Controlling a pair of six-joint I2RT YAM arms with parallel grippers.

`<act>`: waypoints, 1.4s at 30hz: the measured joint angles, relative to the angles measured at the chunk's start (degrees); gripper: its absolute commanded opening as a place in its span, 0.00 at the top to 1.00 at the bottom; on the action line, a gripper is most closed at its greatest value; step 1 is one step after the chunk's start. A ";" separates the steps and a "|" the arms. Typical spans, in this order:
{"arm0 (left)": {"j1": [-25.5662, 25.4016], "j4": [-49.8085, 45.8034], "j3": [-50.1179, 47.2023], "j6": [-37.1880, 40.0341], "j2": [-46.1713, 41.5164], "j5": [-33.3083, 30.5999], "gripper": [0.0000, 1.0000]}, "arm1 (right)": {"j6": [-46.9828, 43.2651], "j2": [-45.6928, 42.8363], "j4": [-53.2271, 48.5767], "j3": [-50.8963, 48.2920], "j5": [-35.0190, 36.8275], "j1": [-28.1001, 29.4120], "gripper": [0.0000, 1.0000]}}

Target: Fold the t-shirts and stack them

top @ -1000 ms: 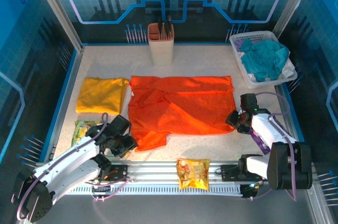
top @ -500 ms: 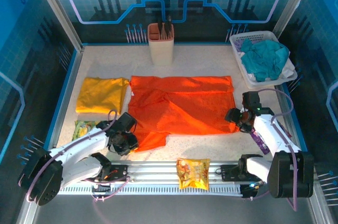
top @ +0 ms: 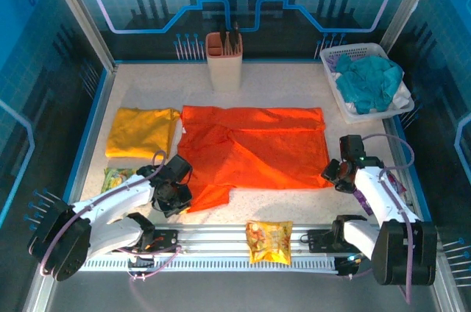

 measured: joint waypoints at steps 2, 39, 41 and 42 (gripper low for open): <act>0.00 0.00 0.00 0.13 0.00 0.00 1.00 | 0.28 0.87 0.26 -0.63 -0.42 0.00 0.55; 1.75 0.37 14.21 5.86 -3.08 0.20 1.00 | 2.62 3.87 6.14 0.31 -7.69 -0.39 1.00; 3.30 -0.17 15.28 7.02 -3.30 0.22 1.00 | 2.62 3.87 5.97 1.27 -8.37 -0.57 1.00; 4.17 -0.42 15.63 7.54 -3.30 0.37 1.00 | 2.62 3.87 5.95 1.77 -8.59 -0.72 1.00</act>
